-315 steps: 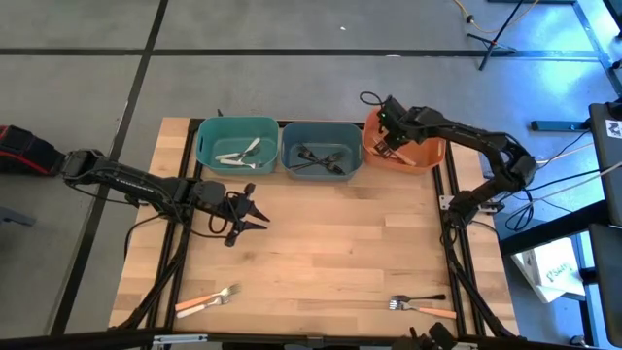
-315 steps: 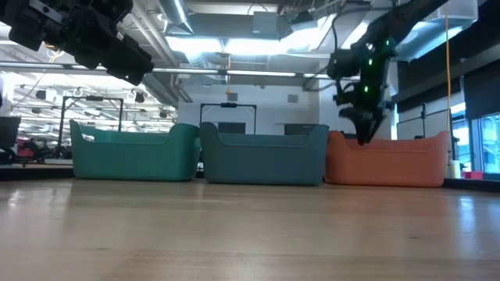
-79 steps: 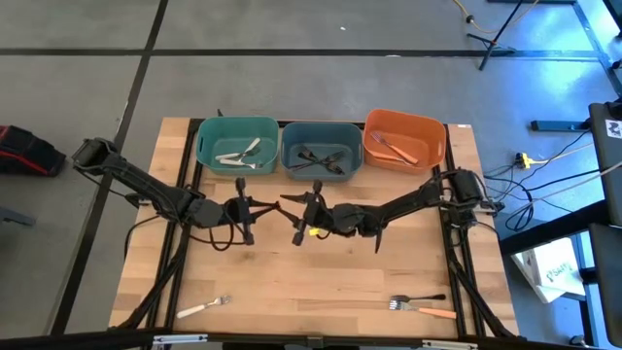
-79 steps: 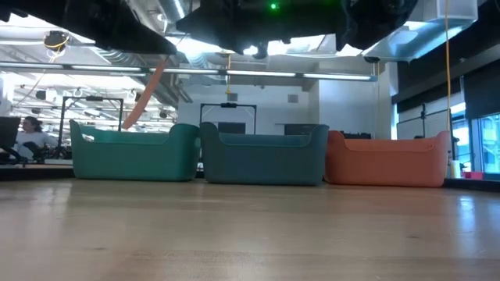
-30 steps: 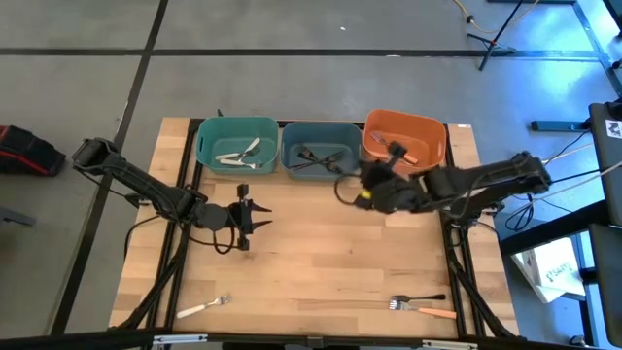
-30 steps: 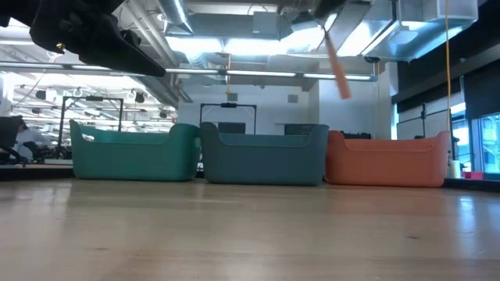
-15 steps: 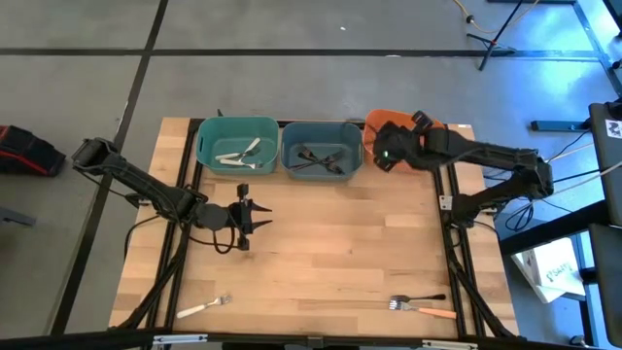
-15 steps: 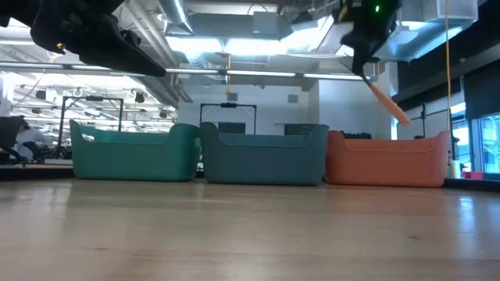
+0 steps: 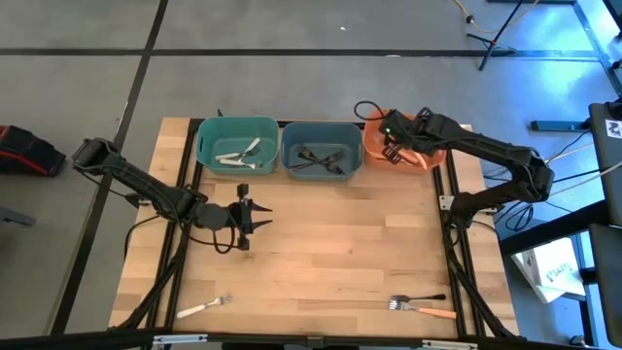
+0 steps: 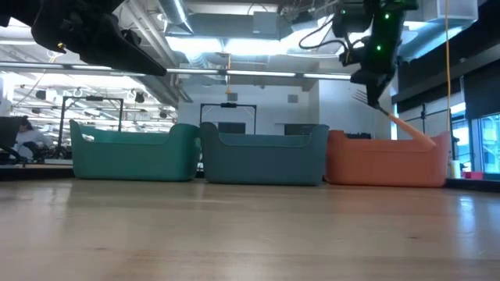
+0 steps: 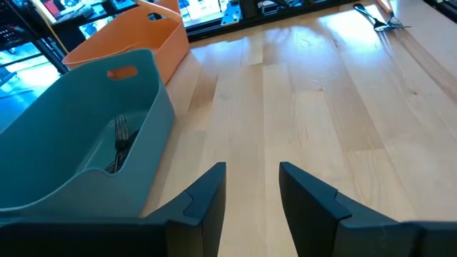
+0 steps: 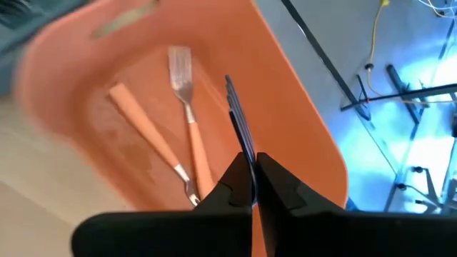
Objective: Sort silverware by color (type)
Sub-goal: Put the left orange fork into the orange bin
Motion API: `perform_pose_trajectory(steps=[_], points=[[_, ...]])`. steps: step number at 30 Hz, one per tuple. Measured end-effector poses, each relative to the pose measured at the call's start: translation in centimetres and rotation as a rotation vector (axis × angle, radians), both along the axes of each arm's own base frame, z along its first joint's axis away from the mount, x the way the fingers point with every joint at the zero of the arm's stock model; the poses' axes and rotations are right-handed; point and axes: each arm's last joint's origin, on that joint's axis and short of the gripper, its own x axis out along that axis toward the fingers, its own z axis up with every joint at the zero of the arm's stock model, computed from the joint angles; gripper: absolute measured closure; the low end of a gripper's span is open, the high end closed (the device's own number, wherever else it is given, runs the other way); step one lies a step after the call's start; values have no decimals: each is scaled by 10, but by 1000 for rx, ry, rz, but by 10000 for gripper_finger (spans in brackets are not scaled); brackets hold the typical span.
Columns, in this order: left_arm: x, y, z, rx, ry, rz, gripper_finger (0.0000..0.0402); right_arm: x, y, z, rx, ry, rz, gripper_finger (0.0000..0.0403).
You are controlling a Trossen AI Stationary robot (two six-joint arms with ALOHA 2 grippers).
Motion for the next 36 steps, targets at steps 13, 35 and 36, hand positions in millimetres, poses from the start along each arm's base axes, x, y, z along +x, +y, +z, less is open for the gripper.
perform_pose_trajectory(steps=[13,35,36], points=[[2,5,0,0,0,26,276,6,-4,-3,-7,-34,64,403],[2,6,0,-1,0,29,276,12,-7,10,-65,-87,83,403],[2,6,0,-1,0,29,276,11,-8,10,-80,-77,78,403]])
